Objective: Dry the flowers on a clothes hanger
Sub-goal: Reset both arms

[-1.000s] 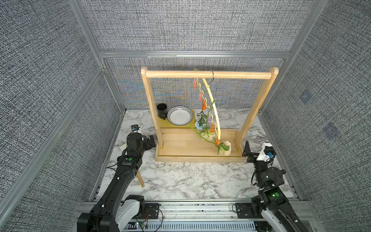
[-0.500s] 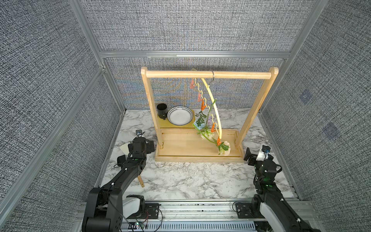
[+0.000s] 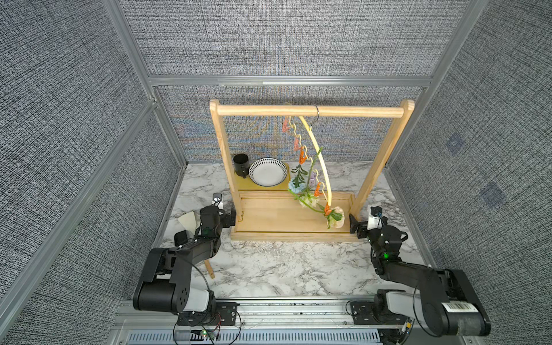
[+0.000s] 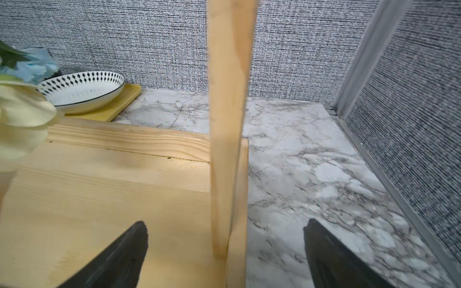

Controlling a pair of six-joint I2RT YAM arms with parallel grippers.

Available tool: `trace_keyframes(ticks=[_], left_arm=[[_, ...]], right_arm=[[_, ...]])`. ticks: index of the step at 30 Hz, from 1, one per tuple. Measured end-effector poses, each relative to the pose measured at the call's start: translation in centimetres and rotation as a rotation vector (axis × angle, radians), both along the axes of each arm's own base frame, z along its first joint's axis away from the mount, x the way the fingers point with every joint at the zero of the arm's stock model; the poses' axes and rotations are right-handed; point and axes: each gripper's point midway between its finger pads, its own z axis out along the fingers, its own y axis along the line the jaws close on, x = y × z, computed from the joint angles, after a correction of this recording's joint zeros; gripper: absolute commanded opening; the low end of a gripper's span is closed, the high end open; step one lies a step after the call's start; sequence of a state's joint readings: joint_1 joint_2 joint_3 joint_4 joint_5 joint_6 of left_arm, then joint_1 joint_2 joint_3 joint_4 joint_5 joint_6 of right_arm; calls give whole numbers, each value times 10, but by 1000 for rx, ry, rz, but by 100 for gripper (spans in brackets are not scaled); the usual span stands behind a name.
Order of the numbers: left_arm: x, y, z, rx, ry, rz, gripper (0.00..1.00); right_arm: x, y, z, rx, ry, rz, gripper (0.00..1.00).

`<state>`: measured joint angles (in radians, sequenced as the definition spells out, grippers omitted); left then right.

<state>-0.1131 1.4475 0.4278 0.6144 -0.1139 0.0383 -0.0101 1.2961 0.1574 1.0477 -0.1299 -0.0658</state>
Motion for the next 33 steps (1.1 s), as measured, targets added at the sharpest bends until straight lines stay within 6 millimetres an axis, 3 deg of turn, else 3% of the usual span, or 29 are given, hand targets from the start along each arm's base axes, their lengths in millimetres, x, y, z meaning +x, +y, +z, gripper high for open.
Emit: trace_keyframes(ticks=[7, 12, 33], left_arm=[[9, 4, 6, -4, -46, 4, 100], [8, 9, -2, -10, -38, 22, 99], [13, 11, 3, -46, -54, 16, 100]], right_arm=[[18, 13, -6, -23, -1, 43, 99], [19, 5, -19, -25, 17, 9, 99], [27, -6, -7, 0, -23, -42, 99]])
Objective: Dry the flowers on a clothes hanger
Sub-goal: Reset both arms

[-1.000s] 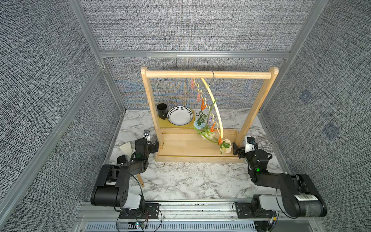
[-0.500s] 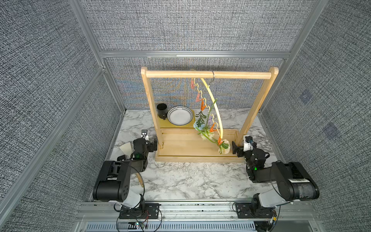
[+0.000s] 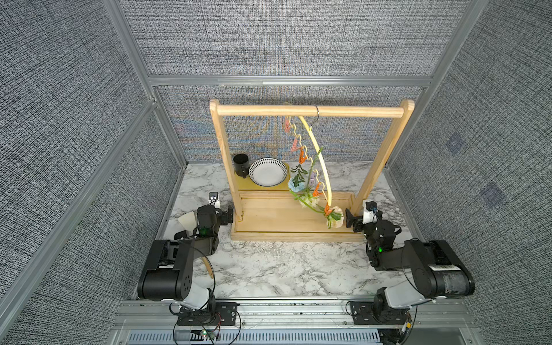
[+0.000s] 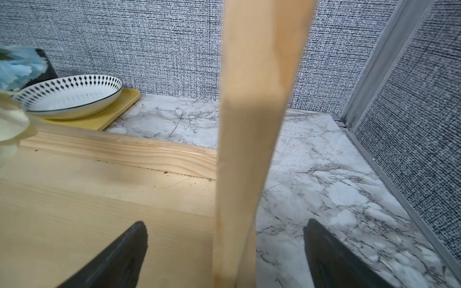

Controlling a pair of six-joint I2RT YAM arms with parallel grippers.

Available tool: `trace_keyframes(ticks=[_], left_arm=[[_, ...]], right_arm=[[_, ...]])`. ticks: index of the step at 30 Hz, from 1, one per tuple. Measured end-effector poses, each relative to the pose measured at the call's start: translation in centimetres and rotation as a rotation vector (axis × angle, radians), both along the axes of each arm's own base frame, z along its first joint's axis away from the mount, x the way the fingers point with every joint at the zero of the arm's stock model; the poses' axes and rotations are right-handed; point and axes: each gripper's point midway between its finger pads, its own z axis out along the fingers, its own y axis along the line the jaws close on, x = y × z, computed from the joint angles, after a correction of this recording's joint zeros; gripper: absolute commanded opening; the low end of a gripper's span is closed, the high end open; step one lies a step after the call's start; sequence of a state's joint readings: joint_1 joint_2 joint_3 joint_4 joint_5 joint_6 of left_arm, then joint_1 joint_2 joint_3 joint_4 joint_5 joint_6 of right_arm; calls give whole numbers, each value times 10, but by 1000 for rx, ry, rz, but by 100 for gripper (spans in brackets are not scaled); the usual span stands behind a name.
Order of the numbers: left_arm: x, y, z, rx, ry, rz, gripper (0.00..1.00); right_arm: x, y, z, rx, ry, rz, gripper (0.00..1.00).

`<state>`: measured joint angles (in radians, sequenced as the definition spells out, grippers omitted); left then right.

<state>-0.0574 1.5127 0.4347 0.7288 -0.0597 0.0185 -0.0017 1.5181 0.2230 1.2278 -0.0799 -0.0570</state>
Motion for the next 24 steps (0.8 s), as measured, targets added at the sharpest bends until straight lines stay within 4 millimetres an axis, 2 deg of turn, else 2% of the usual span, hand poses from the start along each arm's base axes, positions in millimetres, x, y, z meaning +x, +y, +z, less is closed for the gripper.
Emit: trace_keyframes(ticks=[2, 24], left_arm=[[0, 0, 0, 0, 0, 0, 100], [0, 0, 0, 0, -1, -1, 100]], right_arm=[[1, -5, 0, 5, 0, -29, 99], [0, -12, -3, 23, 13, -57, 99]])
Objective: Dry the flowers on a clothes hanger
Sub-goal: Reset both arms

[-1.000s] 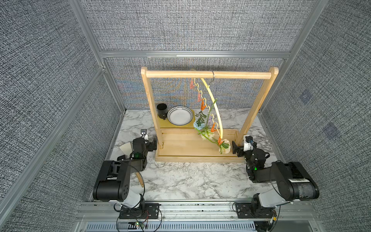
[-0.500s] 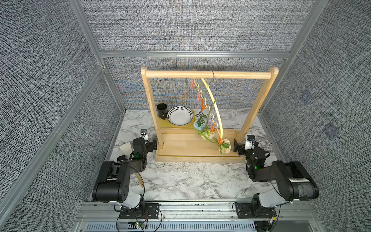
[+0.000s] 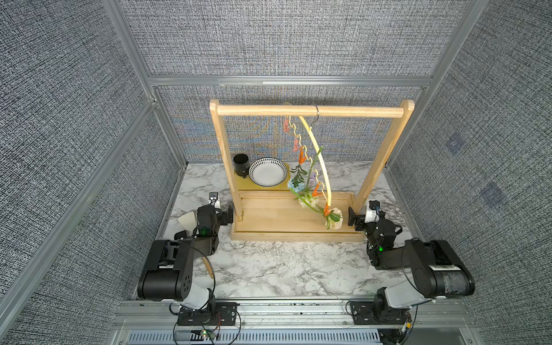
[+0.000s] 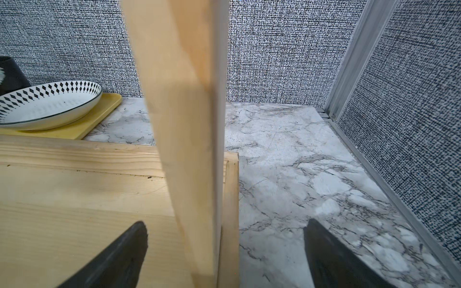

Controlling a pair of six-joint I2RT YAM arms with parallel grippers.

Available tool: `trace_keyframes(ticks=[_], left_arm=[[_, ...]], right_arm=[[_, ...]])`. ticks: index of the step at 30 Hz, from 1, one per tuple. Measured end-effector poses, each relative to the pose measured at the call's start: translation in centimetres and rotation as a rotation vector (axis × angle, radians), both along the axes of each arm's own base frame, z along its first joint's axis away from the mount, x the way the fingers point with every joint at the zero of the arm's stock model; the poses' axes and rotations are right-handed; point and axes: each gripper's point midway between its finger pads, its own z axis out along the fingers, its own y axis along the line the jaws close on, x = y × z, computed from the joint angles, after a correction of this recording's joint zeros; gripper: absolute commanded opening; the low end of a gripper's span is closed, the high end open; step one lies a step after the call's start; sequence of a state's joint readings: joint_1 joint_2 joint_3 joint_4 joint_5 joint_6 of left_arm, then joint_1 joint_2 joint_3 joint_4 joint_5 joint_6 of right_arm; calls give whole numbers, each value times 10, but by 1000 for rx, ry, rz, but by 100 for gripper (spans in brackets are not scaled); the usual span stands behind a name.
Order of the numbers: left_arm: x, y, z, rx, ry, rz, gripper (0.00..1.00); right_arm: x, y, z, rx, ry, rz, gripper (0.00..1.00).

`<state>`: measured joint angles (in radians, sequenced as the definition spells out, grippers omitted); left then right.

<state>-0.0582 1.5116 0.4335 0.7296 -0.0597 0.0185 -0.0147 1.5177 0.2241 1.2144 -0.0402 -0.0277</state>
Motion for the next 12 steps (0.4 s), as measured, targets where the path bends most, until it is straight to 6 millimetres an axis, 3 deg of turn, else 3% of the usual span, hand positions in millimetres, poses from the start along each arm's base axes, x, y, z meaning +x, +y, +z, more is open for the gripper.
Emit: trace_keyframes(ticks=[12], left_arm=[[0, 0, 0, 0, 1, 0, 100]], right_arm=[[0, 1, 0, 7, 0, 15, 99]])
